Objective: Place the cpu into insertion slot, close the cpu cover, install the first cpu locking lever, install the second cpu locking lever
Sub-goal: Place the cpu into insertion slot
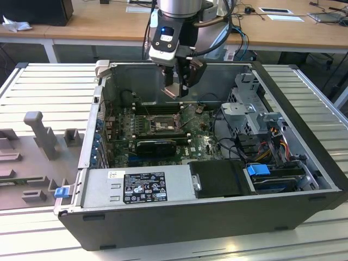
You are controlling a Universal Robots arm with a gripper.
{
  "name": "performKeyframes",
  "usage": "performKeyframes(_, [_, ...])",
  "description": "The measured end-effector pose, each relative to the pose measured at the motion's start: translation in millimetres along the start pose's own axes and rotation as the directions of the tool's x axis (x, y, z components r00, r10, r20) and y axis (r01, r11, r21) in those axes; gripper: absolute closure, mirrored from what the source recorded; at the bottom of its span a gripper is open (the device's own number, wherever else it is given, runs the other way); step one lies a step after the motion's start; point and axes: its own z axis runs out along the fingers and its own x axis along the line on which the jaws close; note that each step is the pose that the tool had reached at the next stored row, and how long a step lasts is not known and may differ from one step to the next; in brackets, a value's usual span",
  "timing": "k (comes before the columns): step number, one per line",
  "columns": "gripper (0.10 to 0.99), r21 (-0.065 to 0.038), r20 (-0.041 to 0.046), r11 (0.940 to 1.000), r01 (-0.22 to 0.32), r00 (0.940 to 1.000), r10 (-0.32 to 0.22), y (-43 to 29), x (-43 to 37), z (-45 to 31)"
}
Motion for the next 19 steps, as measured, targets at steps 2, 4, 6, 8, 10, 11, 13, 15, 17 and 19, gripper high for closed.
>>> performKeyframes(2, [0.557, 0.000, 0.0011, 0.9999, -0.014, 0.9999, 0.014, 0.0, 0.0, 0.3])
performKeyframes(4, [0.557, 0.000, 0.0021, 0.9997, -0.026, 0.9997, 0.026, 0.0, 0.0, 0.6])
performKeyframes(6, [0.557, -0.001, 0.0029, 0.9993, -0.037, 0.9993, 0.037, -0.1, 0.0, 0.8])
performKeyframes(8, [0.557, -0.001, 0.0036, 0.9989, -0.046, 0.9989, 0.046, -0.1, 0.0, 1.0])
performKeyframes(10, [0.557, -0.001, 0.0049, 0.9981, -0.061, 0.9981, 0.061, -0.1, 0.0, 1.3])
performKeyframes(11, [0.557, -0.001, 0.0053, 0.9978, -0.066, 0.9978, 0.066, -0.1, -0.1, 1.4])
performKeyframes(13, [0.557, -0.001, 0.0063, 0.9970, -0.077, 0.9970, 0.077, -0.1, -0.1, 1.5])
performKeyframes(15, [0.557, -0.002, 0.0072, 0.9961, -0.088, 0.9961, 0.088, -0.1, 0.0, 1.6])
performKeyframes(17, [0.557, -0.002, 0.0082, 0.9950, -0.100, 0.9949, 0.100, -0.1, -0.1, 1.8])
performKeyframes(19, [0.557, -0.002, 0.0091, 0.9937, -0.112, 0.9937, 0.112, -0.1, 0.0, 2.1])
